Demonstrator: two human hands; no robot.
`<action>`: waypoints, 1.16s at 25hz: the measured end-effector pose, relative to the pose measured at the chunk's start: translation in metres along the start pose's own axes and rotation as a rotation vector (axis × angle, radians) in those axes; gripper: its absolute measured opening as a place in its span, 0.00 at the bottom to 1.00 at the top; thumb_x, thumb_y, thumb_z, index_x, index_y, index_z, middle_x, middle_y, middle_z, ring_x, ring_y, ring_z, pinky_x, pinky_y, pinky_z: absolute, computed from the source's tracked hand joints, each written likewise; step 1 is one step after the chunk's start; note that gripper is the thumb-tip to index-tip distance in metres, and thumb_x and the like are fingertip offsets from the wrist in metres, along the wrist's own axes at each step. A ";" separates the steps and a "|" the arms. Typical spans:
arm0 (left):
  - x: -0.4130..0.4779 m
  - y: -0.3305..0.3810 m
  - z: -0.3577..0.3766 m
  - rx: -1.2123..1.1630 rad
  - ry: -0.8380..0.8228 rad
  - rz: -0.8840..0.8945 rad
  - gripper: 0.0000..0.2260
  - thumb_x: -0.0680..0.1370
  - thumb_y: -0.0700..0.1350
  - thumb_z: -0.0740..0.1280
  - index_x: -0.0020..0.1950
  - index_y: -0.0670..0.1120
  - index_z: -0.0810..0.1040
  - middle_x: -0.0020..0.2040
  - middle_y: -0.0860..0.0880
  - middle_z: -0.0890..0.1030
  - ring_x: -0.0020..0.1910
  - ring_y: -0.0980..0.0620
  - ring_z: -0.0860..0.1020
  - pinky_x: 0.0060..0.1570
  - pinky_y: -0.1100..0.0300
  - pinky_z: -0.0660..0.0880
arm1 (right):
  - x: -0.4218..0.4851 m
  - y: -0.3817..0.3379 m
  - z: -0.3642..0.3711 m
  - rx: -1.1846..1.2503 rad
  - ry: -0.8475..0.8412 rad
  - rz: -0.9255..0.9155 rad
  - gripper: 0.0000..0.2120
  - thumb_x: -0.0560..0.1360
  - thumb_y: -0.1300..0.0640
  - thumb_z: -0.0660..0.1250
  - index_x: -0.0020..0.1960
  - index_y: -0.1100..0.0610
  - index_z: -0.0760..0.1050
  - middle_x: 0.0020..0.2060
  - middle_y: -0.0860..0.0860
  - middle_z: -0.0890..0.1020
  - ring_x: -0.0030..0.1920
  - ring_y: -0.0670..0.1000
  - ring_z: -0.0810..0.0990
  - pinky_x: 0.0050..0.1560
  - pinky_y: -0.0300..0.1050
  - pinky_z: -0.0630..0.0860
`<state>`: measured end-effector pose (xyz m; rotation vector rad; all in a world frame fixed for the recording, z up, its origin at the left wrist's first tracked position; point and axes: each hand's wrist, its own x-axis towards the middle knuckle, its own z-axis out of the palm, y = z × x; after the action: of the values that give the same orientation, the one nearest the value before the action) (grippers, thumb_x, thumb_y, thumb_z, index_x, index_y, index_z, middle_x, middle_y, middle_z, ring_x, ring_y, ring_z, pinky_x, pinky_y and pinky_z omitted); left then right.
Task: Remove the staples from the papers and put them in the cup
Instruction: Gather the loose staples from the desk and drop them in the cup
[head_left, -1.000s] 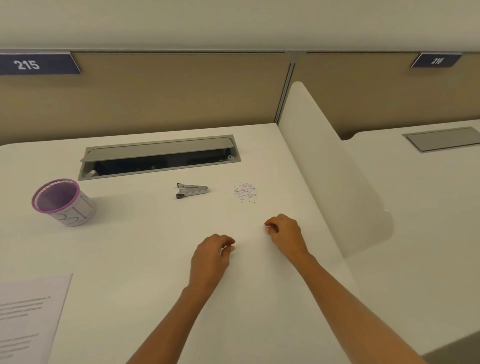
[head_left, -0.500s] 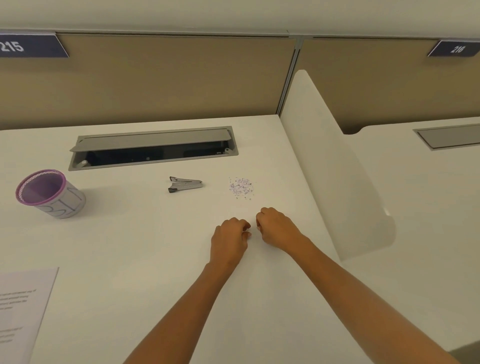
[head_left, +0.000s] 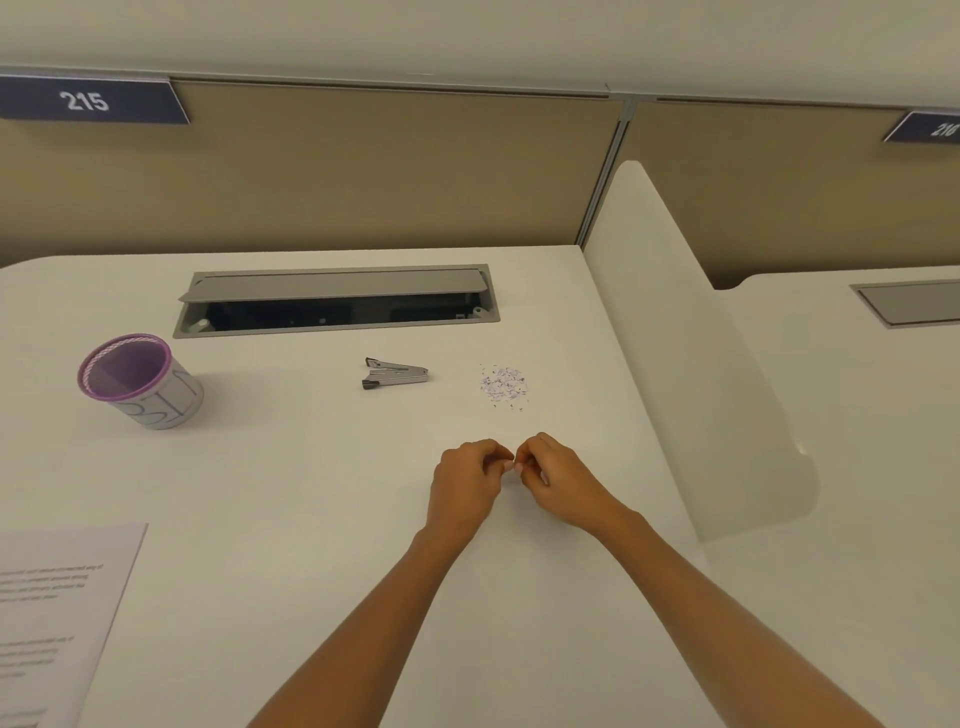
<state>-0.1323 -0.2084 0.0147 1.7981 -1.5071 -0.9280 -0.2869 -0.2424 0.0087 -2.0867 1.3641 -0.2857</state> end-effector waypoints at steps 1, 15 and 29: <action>-0.001 -0.001 -0.007 -0.031 0.014 -0.001 0.05 0.76 0.41 0.68 0.48 0.46 0.84 0.45 0.50 0.87 0.46 0.53 0.83 0.49 0.57 0.78 | 0.000 -0.008 0.003 0.019 0.014 -0.019 0.04 0.78 0.61 0.61 0.49 0.58 0.74 0.44 0.47 0.74 0.39 0.42 0.71 0.40 0.32 0.66; -0.032 -0.059 -0.151 -0.053 0.289 -0.063 0.03 0.79 0.42 0.64 0.48 0.47 0.77 0.44 0.51 0.83 0.43 0.52 0.81 0.41 0.63 0.75 | 0.054 -0.169 0.054 0.158 0.068 -0.202 0.03 0.79 0.57 0.63 0.49 0.55 0.75 0.44 0.48 0.77 0.42 0.44 0.76 0.41 0.32 0.71; 0.013 -0.159 -0.336 0.202 0.794 -0.270 0.09 0.77 0.47 0.68 0.54 0.46 0.81 0.59 0.45 0.76 0.56 0.45 0.76 0.47 0.58 0.71 | 0.075 -0.243 0.100 0.322 0.171 -0.061 0.04 0.76 0.58 0.68 0.44 0.51 0.78 0.42 0.45 0.81 0.43 0.40 0.77 0.40 0.26 0.71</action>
<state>0.2342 -0.1894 0.0751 2.1817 -0.8797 -0.1048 -0.0227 -0.2051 0.0658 -1.8688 1.2563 -0.6774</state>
